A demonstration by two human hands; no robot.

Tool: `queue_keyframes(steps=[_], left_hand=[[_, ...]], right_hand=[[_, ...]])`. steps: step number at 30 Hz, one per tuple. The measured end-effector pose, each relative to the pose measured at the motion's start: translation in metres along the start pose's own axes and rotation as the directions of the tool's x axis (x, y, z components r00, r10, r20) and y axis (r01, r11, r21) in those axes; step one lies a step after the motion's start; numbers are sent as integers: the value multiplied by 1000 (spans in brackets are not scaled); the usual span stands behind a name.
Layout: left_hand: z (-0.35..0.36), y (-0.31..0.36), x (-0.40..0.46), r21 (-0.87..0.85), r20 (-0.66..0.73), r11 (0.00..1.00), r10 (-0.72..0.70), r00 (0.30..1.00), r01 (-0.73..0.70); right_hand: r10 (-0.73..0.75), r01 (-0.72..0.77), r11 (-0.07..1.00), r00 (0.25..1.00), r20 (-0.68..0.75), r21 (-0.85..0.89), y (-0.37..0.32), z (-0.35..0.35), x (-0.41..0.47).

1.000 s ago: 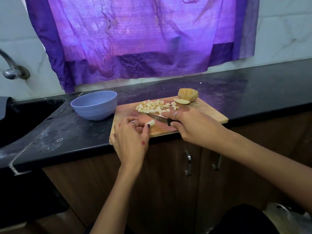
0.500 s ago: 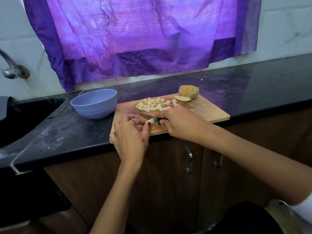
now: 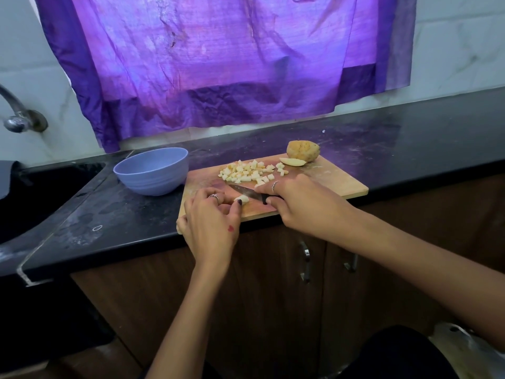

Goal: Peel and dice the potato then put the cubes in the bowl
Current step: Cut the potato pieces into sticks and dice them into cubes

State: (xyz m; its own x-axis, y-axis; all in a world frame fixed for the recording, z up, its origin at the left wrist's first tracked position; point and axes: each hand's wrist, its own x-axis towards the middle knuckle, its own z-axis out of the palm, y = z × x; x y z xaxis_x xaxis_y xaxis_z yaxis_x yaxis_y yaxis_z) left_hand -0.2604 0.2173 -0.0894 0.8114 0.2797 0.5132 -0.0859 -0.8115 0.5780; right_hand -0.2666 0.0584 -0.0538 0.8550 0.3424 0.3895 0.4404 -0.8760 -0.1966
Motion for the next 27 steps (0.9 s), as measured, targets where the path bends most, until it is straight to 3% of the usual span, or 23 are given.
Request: queue_keyframes(steps=[9,15,21,27], left_hand=[[-1,-1,0,-18,6,1000,8,1000,-8],[-1,1,-1,-3,-4,1000,4,1000,-4],[-1,1,0,3,-3,1000,-12,1000,12],[-1,0,0,-13,-3,1000,-6,1000,6]], right_hand=[[-12,13,1000,997,74,-8,-14,2,19],[-20,23,999,998,56,-42,-7,-2,-3],[-10,14,997,998,-58,81,-8,-7,-10],[3,-2,998,1000,-18,65,-15,-2,-7]])
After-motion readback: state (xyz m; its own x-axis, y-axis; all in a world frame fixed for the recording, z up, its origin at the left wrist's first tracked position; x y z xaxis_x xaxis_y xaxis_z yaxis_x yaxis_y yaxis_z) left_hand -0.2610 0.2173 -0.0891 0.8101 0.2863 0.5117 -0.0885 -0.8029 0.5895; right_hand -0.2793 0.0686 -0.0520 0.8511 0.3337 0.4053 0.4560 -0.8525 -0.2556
